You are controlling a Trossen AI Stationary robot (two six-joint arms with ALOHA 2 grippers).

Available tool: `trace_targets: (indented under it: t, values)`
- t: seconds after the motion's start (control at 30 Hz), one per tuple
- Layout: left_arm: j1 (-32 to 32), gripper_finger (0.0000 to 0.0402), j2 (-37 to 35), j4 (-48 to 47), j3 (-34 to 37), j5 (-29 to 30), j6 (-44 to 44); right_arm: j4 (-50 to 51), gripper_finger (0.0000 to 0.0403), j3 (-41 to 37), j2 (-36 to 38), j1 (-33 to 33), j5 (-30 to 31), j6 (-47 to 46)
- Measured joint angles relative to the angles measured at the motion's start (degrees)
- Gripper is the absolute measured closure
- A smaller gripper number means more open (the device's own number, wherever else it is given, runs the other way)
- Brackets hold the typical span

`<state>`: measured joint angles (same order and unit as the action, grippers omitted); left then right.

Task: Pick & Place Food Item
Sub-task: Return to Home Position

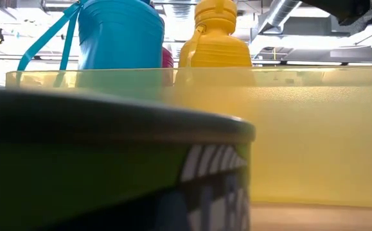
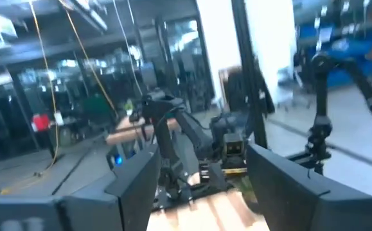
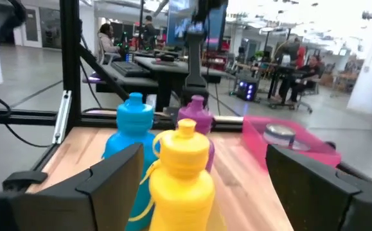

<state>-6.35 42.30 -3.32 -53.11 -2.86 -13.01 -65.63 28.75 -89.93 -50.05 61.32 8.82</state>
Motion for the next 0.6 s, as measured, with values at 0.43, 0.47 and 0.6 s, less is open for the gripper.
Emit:
trace_targets:
  t: [0.43, 0.47, 0.6]
  values:
    - [0.07, 0.0195, -28.81, 7.6, 36.87, 12.11, 8.77, -5.4, 0.0086, -9.3, 7.54, -1.42, -1.15, 5.77]
    - [0.07, 0.0196, -29.66, 7.31, 38.01, 12.13, 9.0, -5.74, 0.0086, -11.69, 9.05, -0.68, -2.57, 3.77]
    - [0.07, 0.0201, -31.52, 7.61, 39.86, 13.82, 8.78, -9.5, 0.0086, -22.74, 16.47, 3.05, -13.51, -3.71]
